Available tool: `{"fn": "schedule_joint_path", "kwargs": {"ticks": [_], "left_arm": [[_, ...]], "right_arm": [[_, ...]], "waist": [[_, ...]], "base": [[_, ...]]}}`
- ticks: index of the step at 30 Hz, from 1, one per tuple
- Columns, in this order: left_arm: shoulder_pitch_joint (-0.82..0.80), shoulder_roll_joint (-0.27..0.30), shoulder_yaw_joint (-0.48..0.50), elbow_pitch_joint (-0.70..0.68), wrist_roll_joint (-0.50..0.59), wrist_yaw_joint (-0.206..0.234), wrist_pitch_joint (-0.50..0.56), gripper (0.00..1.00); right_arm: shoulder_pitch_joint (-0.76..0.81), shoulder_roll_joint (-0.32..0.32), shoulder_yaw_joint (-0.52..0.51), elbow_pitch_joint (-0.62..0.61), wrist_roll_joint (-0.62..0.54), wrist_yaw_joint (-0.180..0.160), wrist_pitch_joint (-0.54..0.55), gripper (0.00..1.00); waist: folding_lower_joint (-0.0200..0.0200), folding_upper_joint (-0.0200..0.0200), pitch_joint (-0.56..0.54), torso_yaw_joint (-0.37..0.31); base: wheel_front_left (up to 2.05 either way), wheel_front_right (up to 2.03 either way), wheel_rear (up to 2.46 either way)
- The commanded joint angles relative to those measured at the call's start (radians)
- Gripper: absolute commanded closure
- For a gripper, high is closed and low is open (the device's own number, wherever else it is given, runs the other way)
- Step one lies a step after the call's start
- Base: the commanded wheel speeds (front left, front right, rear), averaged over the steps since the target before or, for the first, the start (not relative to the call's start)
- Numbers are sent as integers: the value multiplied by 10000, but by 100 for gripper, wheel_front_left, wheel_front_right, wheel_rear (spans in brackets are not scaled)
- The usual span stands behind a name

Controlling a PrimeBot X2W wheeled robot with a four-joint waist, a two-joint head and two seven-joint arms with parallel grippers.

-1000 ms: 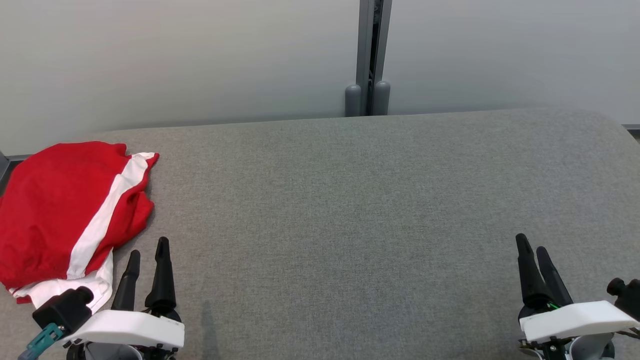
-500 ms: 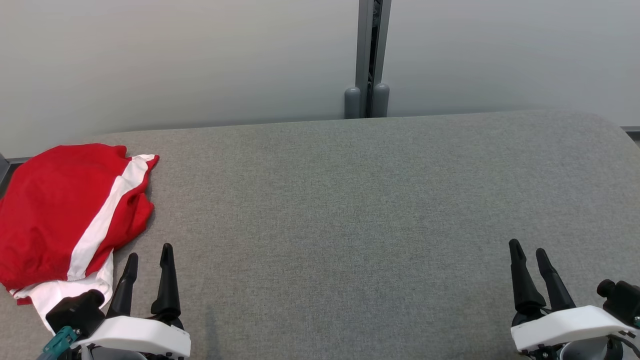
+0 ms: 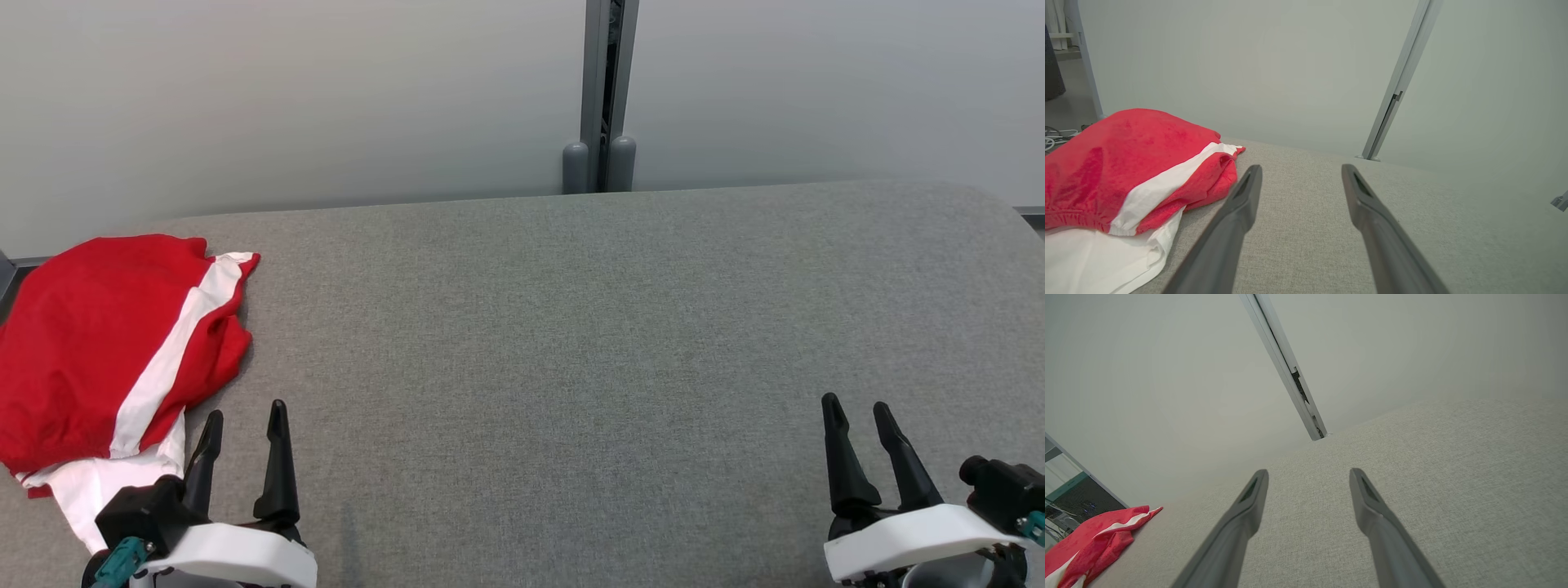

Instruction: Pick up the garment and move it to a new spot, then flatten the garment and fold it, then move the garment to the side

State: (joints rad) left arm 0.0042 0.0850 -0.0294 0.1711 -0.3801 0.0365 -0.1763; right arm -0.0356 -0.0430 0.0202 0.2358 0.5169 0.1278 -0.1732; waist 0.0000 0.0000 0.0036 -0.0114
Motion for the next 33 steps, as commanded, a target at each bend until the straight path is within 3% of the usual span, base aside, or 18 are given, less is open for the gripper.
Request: {"fn": "schedule_joint_path", "kwargs": {"ticks": [1,27,33], "left_arm": [[12,95,-9,-119,241,65,-67,0],[219,229,-173,-310,2512,359,-634,0],[253,205,-174,-346,2813,225,-736,0]], "right_arm": [[-43,-89,22,-80,-231,40,-101,0],[95,-105,174,-141,-2354,46,-686,0],[141,-111,225,-173,-2726,46,-792,0]], "waist": [[0,0,2,-2],[0,0,-3,-10],[0,0,-1,-7]], "base": [[0,0,0],[0,0,0],[0,0,0]]}}
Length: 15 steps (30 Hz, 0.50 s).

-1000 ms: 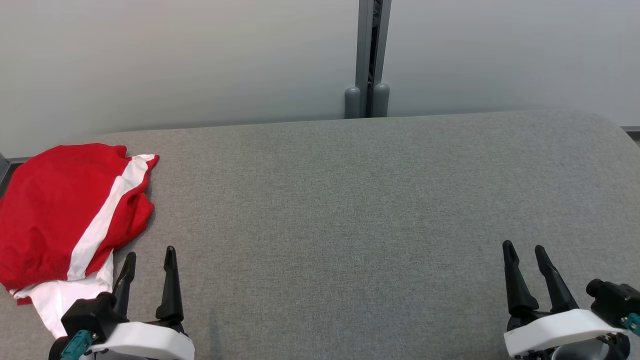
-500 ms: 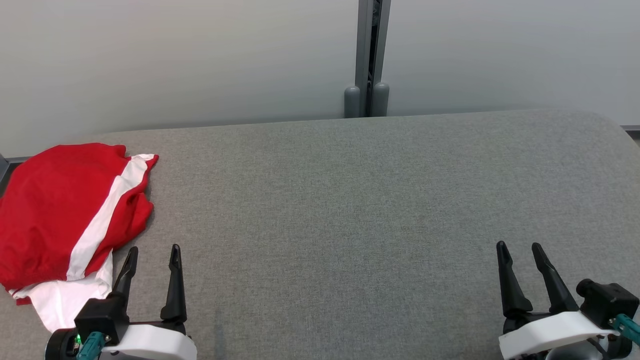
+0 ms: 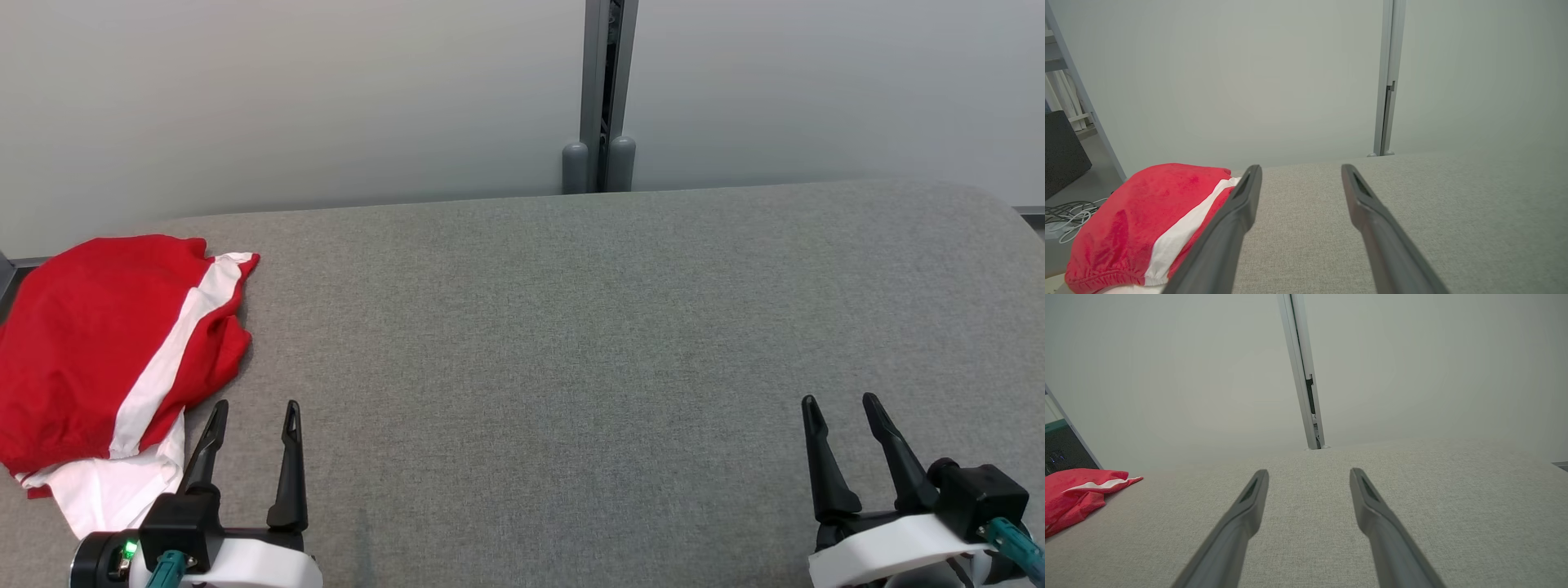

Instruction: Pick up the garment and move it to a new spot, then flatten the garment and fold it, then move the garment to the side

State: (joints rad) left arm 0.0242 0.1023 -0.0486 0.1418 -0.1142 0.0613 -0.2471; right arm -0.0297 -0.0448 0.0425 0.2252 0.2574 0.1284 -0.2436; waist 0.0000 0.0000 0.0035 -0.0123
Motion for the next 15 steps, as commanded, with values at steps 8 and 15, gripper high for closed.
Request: {"fn": "schedule_joint_path", "kwargs": {"ticks": [8,15], "left_arm": [[118,-81,203,-25,161,-452,-189,0],[107,-179,371,66,67,-716,-196,0]], "right_arm": [[109,-100,49,-60,-549,33,-230,0],[136,-99,52,-47,-369,34,-243,0]], "waist": [[0,0,-36,11],[0,0,-61,17]], "base": [[0,0,0],[0,0,0]]}}
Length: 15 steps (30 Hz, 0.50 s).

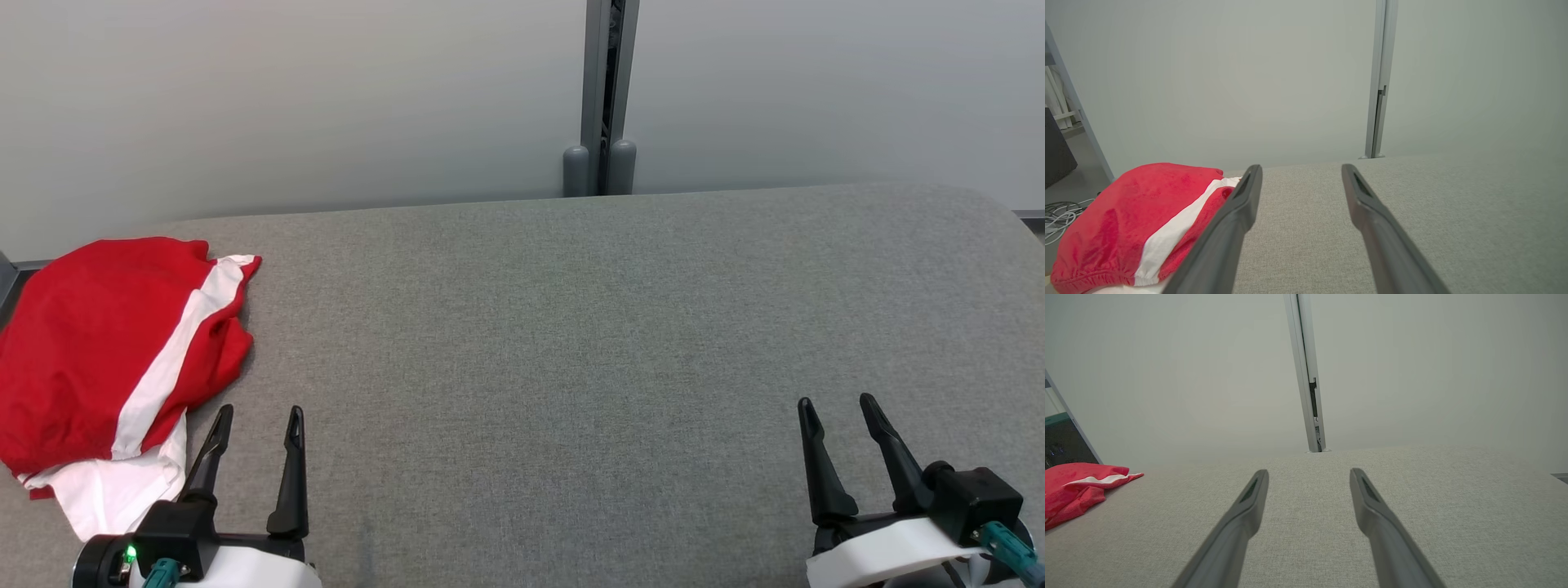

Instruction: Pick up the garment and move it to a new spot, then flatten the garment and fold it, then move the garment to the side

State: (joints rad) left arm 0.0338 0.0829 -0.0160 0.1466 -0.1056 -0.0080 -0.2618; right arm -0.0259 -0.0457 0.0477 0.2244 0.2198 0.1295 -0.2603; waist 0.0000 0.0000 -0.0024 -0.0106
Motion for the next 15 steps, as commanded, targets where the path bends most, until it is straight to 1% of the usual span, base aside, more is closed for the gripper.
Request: {"fn": "schedule_joint_path", "kwargs": {"ticks": [1,9,15], "left_arm": [[13,1,72,27,-17,-70,-49,0],[-51,-100,228,111,28,-251,-49,0],[-91,-151,310,172,89,-292,-49,0]], "right_arm": [[101,-89,0,-37,57,22,-76,0],[81,-87,-12,-11,282,22,-76,0],[76,-87,-10,-20,354,22,-76,0]], "waist": [[0,0,-4,-1],[0,0,4,3],[0,0,2,20]], "base": [[0,0,0],[0,0,0],[0,0,0]]}}
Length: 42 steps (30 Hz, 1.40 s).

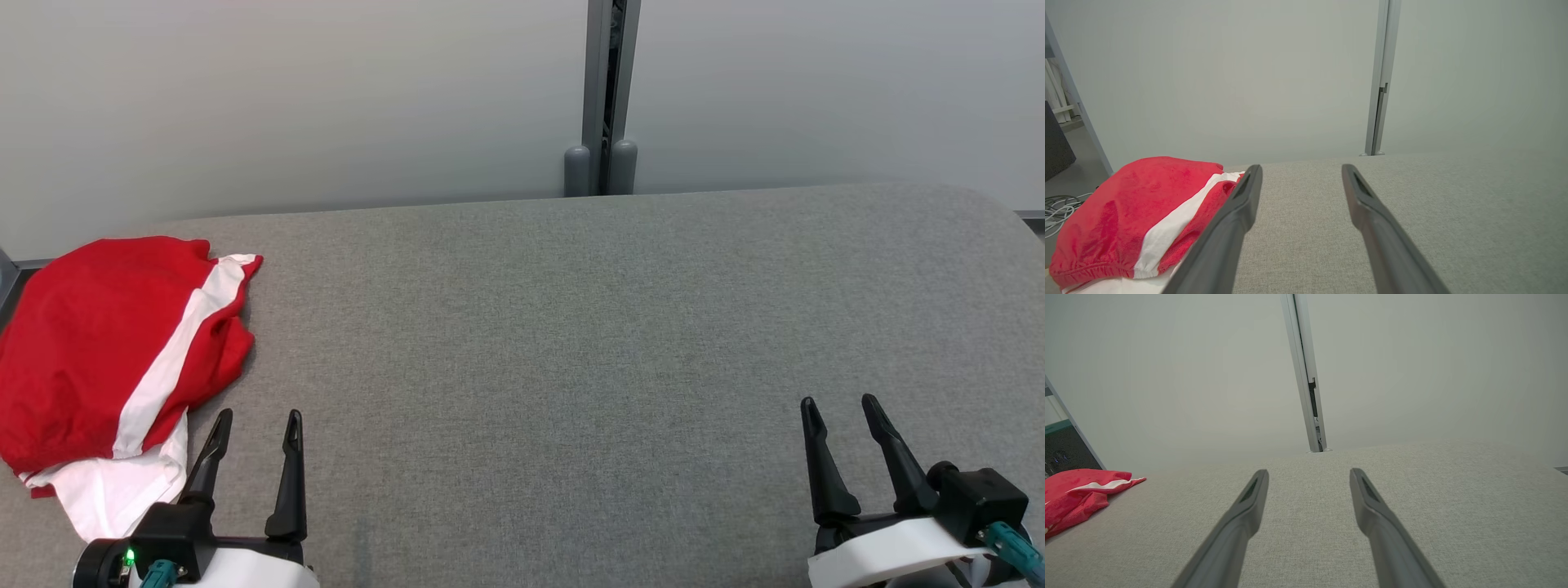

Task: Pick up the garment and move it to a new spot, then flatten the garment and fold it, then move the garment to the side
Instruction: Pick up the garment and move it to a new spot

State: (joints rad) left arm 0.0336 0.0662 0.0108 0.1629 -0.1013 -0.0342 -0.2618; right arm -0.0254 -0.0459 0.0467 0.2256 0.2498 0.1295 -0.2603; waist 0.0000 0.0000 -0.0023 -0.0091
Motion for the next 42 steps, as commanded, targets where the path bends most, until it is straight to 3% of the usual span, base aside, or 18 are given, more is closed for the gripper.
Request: {"fn": "schedule_joint_path", "kwargs": {"ticks": [1,12,42], "left_arm": [[-89,11,59,23,46,-41,-49,0],[-233,-24,218,259,202,-90,-36,0],[203,-59,849,255,348,280,-29,0]], "right_arm": [[73,-85,1,-29,68,22,-77,0],[143,-82,-21,-92,152,22,-74,0],[441,-81,173,-43,219,21,-66,0]], "waist": [[0,0,0,9],[0,0,37,630],[0,0,-133,4875]], "base": [[0,0,0],[0,0,0],[0,0,0]]}}
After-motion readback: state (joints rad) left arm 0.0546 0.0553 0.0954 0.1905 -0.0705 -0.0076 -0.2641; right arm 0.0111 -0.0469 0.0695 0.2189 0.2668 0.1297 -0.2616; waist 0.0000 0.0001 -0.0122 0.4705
